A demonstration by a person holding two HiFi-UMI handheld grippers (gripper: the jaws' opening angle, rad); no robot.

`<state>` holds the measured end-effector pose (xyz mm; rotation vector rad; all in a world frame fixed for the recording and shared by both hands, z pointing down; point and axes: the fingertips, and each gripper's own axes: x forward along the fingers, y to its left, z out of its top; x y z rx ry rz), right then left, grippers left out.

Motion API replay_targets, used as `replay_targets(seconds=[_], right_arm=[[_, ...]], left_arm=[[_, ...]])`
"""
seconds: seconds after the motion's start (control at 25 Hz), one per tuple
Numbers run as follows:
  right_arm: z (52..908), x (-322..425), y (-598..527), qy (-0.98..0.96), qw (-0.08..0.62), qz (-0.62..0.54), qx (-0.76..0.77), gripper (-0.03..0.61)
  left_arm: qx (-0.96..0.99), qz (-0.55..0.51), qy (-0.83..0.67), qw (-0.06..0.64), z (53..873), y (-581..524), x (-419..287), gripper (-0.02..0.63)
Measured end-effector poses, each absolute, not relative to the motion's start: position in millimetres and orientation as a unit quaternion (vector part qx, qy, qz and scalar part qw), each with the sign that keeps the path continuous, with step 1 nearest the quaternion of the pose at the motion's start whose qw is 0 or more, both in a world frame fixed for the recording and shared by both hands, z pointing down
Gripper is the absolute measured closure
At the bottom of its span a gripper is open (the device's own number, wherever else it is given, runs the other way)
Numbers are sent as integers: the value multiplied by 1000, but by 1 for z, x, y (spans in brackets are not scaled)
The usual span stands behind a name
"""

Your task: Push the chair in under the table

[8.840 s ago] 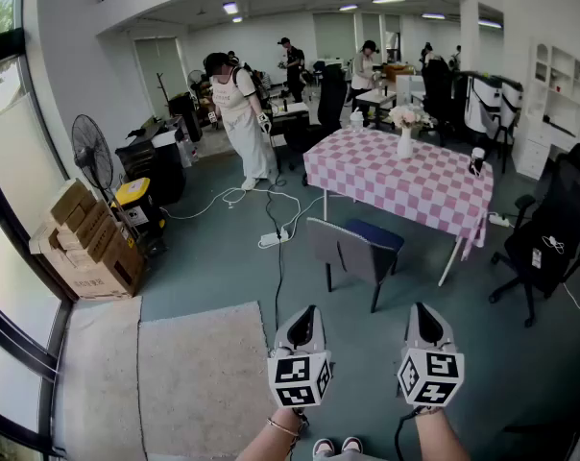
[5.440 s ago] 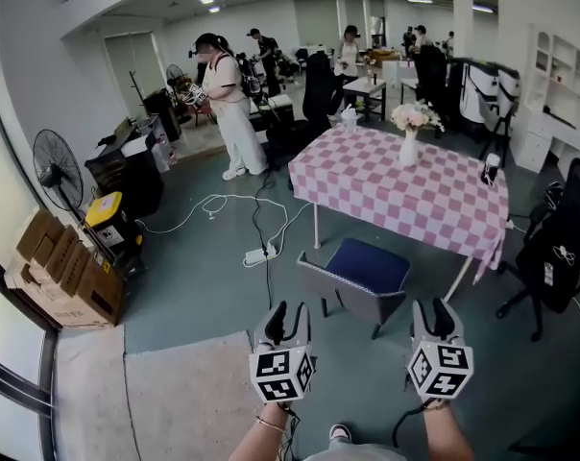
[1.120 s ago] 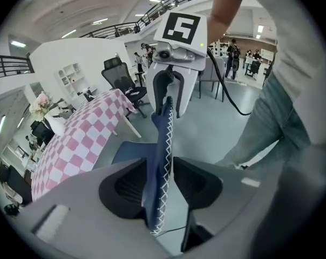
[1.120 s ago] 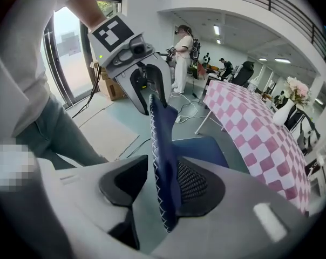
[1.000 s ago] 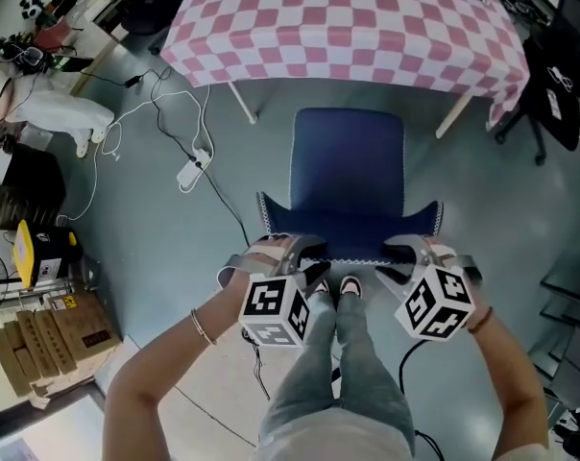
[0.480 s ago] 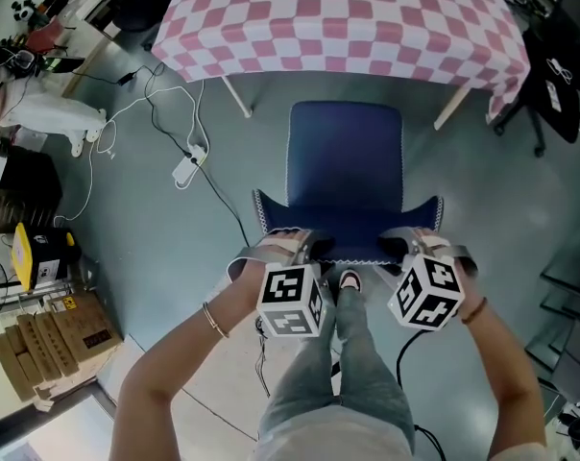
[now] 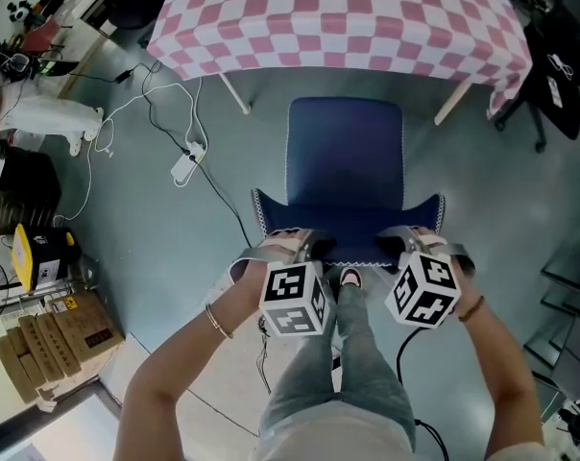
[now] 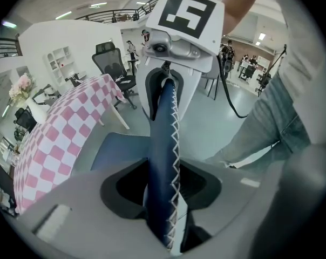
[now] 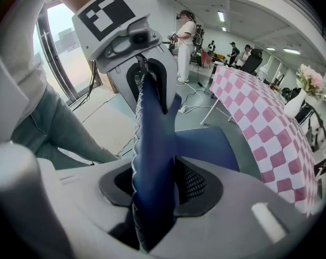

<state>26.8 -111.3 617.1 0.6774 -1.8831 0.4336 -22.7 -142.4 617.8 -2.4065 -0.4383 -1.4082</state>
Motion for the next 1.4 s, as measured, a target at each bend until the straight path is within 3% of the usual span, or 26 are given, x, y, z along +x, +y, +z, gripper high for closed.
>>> replay_targets(seconds=[0.64, 1.4], right_arm=[[619, 25, -111, -775, 528, 161, 308, 463], [620, 39, -137, -774, 513, 178, 326, 463]], left_arm=[[-840, -495, -154, 158, 619, -140, -25, 515], [-852, -489, -124, 142, 620, -169, -9, 523]])
